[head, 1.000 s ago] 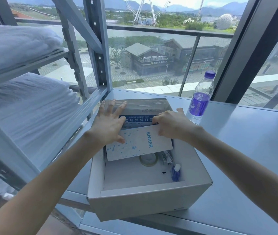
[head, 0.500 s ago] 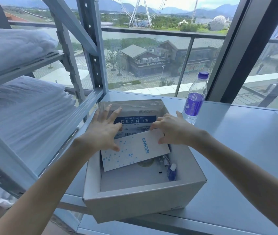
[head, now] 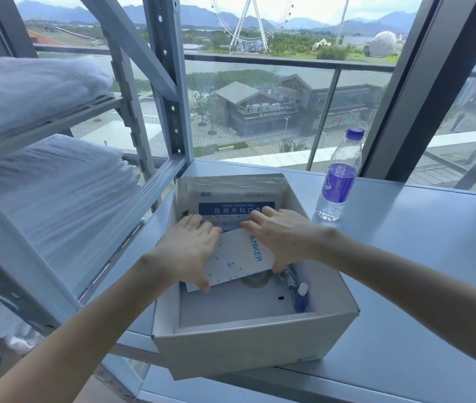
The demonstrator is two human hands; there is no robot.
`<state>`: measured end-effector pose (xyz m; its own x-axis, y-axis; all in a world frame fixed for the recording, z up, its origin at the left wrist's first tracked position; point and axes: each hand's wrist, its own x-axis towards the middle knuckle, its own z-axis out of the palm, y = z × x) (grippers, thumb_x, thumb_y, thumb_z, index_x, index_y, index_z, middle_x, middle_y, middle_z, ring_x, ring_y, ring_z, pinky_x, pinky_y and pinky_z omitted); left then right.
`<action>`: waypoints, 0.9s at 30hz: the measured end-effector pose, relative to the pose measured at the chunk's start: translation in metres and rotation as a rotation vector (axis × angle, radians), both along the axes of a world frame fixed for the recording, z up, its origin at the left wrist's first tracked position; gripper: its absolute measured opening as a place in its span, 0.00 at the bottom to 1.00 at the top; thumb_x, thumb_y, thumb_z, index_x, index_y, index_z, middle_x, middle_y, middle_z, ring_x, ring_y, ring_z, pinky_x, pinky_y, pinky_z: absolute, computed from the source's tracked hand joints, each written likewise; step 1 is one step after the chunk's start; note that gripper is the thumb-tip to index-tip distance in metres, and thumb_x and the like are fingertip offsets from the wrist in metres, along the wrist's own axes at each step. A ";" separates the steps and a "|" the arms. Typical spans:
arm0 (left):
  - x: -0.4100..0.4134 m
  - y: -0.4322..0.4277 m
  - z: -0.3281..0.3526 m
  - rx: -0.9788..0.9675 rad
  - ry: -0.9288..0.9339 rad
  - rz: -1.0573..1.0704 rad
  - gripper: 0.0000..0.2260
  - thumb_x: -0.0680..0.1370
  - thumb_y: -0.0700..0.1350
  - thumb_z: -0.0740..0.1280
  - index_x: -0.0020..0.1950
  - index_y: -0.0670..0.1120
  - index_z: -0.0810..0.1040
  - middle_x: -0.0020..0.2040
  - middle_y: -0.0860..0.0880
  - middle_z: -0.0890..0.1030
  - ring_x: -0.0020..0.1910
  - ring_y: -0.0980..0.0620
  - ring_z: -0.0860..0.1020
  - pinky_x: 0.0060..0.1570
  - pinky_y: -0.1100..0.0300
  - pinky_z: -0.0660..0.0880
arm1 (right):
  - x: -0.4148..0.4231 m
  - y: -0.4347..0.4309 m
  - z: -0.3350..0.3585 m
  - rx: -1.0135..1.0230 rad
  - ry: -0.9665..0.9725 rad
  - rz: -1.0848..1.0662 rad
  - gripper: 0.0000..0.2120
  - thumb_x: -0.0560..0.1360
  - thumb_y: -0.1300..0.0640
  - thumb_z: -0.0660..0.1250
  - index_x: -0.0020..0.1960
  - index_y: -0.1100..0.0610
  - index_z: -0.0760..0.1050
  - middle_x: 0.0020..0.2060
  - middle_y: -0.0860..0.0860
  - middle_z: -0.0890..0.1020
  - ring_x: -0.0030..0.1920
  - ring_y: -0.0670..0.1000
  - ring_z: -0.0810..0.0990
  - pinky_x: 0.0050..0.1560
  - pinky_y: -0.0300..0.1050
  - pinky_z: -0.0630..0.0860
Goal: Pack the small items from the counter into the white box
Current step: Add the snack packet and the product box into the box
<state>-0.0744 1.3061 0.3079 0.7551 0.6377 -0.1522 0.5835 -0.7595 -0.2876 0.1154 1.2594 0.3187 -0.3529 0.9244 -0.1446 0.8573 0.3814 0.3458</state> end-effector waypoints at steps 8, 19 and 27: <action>0.001 0.002 0.005 -0.038 -0.332 0.058 0.41 0.67 0.56 0.73 0.71 0.48 0.53 0.63 0.49 0.66 0.60 0.49 0.66 0.60 0.59 0.63 | 0.006 -0.010 0.014 0.177 0.137 -0.057 0.48 0.57 0.42 0.75 0.70 0.54 0.57 0.61 0.52 0.65 0.59 0.53 0.63 0.58 0.46 0.66; -0.021 -0.023 0.027 -0.692 -0.361 -0.034 0.25 0.65 0.58 0.75 0.54 0.58 0.65 0.50 0.57 0.76 0.44 0.58 0.76 0.47 0.60 0.75 | 0.007 -0.059 0.035 -0.295 0.471 -0.049 0.32 0.64 0.51 0.77 0.62 0.45 0.63 0.54 0.41 0.65 0.49 0.43 0.70 0.47 0.37 0.68; -0.028 -0.032 0.025 -0.622 -0.330 -0.129 0.22 0.68 0.61 0.72 0.57 0.58 0.69 0.52 0.61 0.76 0.43 0.65 0.73 0.43 0.71 0.69 | 0.022 -0.067 0.040 -0.415 0.666 -0.050 0.17 0.70 0.49 0.72 0.57 0.42 0.74 0.51 0.40 0.78 0.48 0.39 0.77 0.51 0.35 0.74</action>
<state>-0.1023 1.2742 0.3332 0.8879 0.4096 -0.2093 0.4599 -0.7943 0.3970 0.1371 1.1921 0.3583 -0.4457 0.8585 -0.2538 0.8536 0.3221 -0.4095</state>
